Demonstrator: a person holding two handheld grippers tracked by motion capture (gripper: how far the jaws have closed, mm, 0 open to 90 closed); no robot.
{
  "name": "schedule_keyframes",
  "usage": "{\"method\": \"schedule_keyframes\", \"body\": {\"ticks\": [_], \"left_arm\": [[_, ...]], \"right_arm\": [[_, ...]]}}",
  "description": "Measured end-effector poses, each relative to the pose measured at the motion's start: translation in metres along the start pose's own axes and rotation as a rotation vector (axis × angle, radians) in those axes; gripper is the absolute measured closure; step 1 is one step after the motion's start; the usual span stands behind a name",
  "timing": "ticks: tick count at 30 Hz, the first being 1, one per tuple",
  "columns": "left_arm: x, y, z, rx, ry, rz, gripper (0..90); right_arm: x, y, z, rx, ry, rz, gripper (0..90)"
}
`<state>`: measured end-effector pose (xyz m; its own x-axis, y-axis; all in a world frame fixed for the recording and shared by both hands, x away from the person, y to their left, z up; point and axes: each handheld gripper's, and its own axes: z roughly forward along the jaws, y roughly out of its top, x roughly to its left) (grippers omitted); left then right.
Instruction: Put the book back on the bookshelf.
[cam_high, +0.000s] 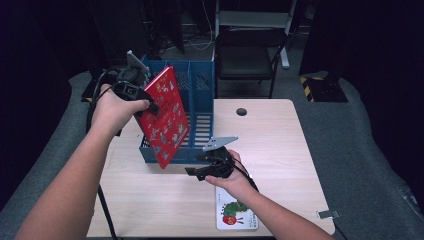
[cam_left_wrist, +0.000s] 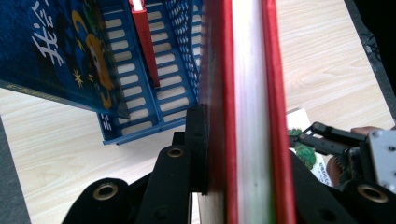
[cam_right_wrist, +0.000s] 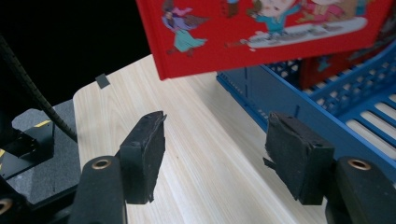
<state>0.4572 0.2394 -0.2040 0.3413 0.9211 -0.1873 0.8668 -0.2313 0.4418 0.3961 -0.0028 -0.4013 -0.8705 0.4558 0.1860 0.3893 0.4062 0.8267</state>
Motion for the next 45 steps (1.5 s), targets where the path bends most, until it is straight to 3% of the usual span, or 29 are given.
{"method": "schedule_keyframes", "body": {"ticks": [19, 27, 30, 31, 40, 45], "left_arm": [[0.004, 0.009, 0.006, -0.009, 0.019, -0.055, 79.6], [0.006, 0.013, 0.008, 0.000, 0.031, -0.078, 79.6], [0.007, 0.015, 0.008, 0.002, 0.036, -0.082, 79.6], [0.007, 0.015, 0.009, -0.003, 0.039, -0.084, 79.6], [0.009, 0.019, 0.010, 0.002, 0.045, -0.096, 79.6], [0.010, 0.021, 0.011, 0.005, 0.051, -0.102, 79.6]], "right_arm": [[0.001, 0.030, 0.031, -0.014, -0.017, -0.045, 33.0], [0.000, 0.040, 0.045, -0.017, -0.021, -0.027, 30.0], [0.000, 0.043, 0.050, -0.029, -0.025, -0.041, 29.3], [0.002, 0.044, 0.051, -0.021, -0.022, -0.023, 28.9], [0.004, 0.050, 0.061, -0.019, -0.034, -0.036, 24.4], [0.008, 0.054, 0.067, -0.013, -0.066, -0.040, 24.4]]}}
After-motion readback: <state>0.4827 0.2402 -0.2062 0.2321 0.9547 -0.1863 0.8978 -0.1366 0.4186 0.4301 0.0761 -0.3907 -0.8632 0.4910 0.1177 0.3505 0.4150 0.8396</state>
